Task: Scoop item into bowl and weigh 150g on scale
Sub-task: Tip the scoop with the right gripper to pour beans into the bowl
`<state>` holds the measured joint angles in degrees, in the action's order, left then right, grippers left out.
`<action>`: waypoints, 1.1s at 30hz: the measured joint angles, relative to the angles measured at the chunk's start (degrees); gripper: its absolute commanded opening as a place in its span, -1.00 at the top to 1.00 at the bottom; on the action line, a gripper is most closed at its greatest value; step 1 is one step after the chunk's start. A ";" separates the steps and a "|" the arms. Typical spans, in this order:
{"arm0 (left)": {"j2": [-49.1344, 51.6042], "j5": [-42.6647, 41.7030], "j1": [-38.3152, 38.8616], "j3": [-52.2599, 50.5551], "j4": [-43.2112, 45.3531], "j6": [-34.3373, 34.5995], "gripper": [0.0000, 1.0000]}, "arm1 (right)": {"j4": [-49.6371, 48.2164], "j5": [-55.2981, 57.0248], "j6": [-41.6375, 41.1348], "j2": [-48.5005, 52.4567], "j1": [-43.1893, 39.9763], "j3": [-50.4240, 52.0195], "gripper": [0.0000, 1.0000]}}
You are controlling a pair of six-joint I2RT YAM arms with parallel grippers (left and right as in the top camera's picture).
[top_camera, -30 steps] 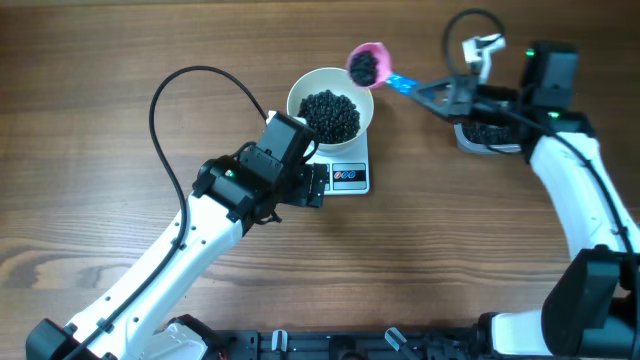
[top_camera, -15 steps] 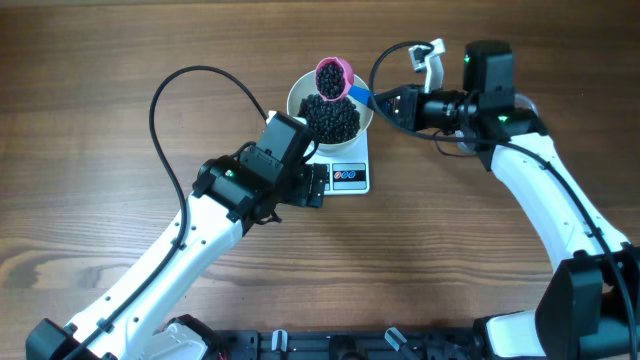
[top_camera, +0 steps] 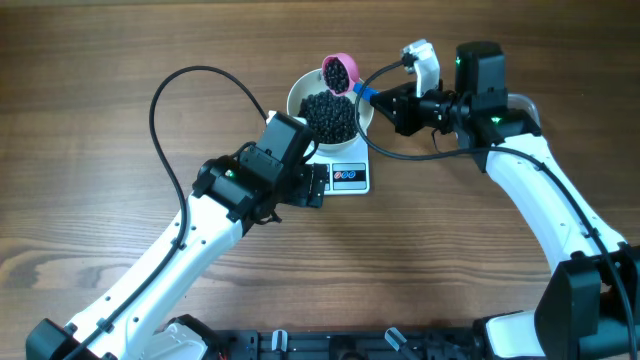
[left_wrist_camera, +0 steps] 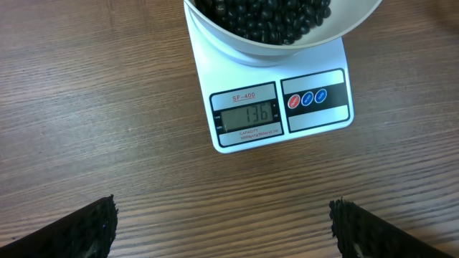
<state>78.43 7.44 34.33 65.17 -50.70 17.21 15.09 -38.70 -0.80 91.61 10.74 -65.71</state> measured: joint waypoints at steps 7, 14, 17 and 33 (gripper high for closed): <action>0.00 0.00 0.00 0.00 0.00 0.00 -1.00 | 0.00 0.44 3.45 0.00 0.07 0.00 0.91; 0.00 0.00 0.00 0.00 0.02 0.00 -1.00 | 0.17 0.70 6.01 0.00 1.60 0.00 0.91; 0.00 0.00 0.00 0.00 0.00 0.00 -1.00 | -0.11 2.12 8.26 0.02 2.84 0.00 0.92; 0.00 0.00 0.00 0.00 0.00 0.00 -1.00 | -0.20 4.11 6.16 0.00 3.48 0.00 0.91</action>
<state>78.43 7.44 34.33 65.17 -50.70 17.21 14.90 -34.59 5.37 91.61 14.22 -65.71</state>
